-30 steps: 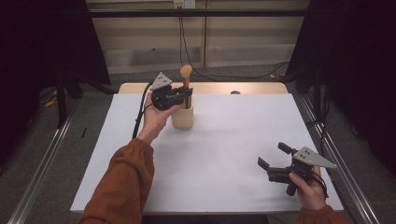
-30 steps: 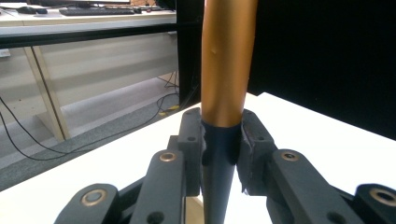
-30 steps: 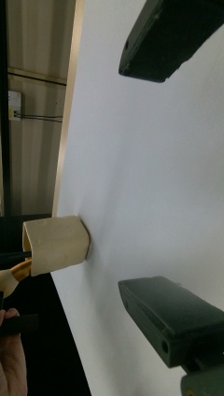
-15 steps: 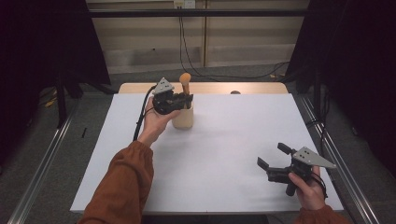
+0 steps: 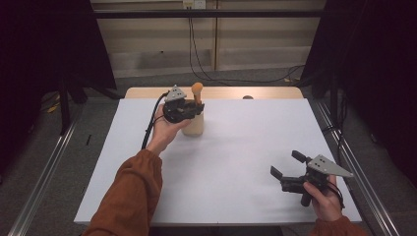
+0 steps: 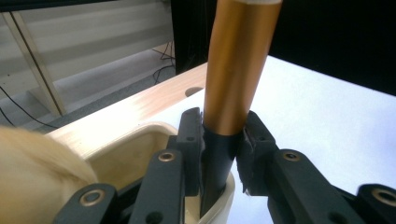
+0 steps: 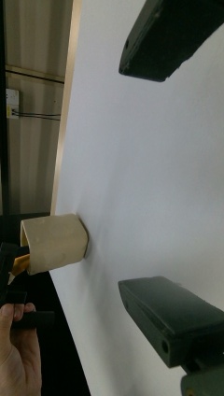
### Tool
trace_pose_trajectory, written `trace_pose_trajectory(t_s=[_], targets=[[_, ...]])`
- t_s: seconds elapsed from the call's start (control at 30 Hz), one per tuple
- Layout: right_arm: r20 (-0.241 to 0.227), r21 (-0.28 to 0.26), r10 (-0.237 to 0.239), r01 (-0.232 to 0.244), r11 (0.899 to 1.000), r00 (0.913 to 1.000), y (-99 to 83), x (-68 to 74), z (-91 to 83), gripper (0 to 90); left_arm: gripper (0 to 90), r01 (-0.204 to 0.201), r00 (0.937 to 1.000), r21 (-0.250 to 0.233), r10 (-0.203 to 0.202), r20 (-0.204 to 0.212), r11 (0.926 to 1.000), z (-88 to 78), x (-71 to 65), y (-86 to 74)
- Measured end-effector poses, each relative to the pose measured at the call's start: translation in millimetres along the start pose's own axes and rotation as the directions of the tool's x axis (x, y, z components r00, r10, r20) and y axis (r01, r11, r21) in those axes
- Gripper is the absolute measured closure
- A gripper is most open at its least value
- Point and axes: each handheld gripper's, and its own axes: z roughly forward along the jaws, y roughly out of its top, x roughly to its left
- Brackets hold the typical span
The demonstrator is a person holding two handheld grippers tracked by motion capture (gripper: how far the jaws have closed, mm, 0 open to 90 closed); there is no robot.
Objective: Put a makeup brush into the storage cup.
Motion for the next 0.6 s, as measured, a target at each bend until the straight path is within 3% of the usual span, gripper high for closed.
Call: trace_pose_trajectory(t_s=[0.33, 0.5, 0.6], targets=[[-0.001, 0.000, -0.004, 0.004, 1.000, 1.0000, -0.2, 0.3, -0.5, 0.0, 70.3, 0.010, 1.0000, 0.020, -0.010, 0.001, 0.9998, 4.3, -0.1, -6.0], [-0.002, 0.002, -0.010, 0.011, 1.000, 0.9999, -0.2, 0.2, -0.6, 0.0, 66.0, 0.019, 0.9998, 0.005, -0.019, 0.006, 0.9998, 2.4, -0.9, -4.1], [-0.002, 0.000, -0.011, 0.011, 1.000, 0.9999, 0.0, 0.4, -0.7, 0.0, 58.7, 0.014, 0.9999, 0.002, -0.014, -0.008, 0.9999, -0.2, -1.6, -4.5]])
